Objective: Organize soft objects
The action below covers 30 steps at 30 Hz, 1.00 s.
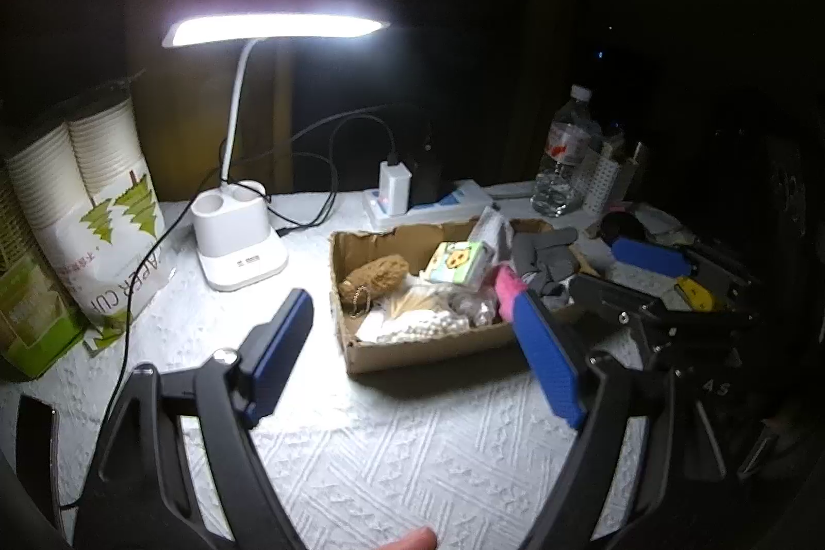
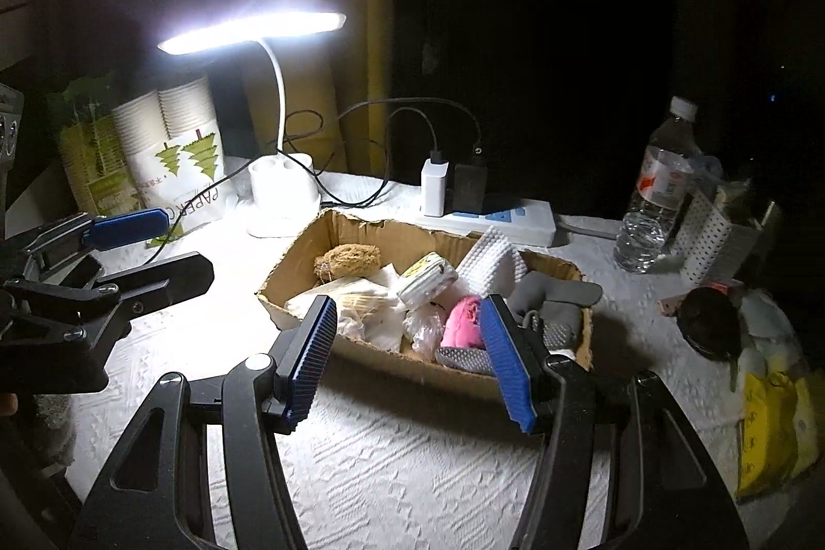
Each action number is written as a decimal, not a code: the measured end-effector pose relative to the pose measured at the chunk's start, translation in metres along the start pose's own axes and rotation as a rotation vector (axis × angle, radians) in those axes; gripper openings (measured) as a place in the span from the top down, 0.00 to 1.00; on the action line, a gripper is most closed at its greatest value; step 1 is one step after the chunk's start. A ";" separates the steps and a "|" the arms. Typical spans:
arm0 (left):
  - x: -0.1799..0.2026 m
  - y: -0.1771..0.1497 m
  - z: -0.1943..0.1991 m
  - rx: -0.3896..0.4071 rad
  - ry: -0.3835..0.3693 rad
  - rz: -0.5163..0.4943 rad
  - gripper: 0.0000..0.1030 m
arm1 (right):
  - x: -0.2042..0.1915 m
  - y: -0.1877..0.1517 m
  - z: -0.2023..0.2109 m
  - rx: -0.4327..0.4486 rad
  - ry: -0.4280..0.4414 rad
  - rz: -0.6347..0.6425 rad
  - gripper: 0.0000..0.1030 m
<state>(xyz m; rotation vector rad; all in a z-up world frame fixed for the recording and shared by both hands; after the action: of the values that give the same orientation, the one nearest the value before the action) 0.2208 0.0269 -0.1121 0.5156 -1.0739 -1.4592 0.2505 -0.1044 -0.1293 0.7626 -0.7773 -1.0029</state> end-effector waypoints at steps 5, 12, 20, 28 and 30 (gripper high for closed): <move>0.009 0.004 0.015 0.032 0.003 0.001 0.18 | 0.006 -0.001 0.020 0.023 -0.016 -0.006 0.41; 0.029 0.011 0.039 0.078 -0.010 -0.026 0.07 | 0.016 -0.001 0.052 0.065 -0.052 -0.020 0.41; 0.049 0.016 0.064 0.116 0.009 -0.060 0.06 | 0.025 0.001 0.087 0.110 -0.084 -0.033 0.41; 0.060 0.020 0.086 0.134 0.022 -0.077 0.05 | 0.030 0.004 0.119 0.156 -0.103 -0.059 0.33; 0.063 0.024 0.093 0.147 0.034 -0.089 0.05 | 0.031 0.004 0.126 0.165 -0.107 -0.068 0.31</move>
<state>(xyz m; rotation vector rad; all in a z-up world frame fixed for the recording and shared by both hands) 0.1444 0.0002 -0.0316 0.6982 -1.1491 -1.4502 0.1570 -0.1556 -0.0551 0.8881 -0.9401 -1.0564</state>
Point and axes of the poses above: each gripper's, at about its wrist camera, not at the fingertips, and z roughly against the way its jaws point, x to its right, y to its top, the point moved 10 cm from there along -z, roughly the way its jaws point, and after that the axes turned 13 degrees about -y, right-handed, at the moved point
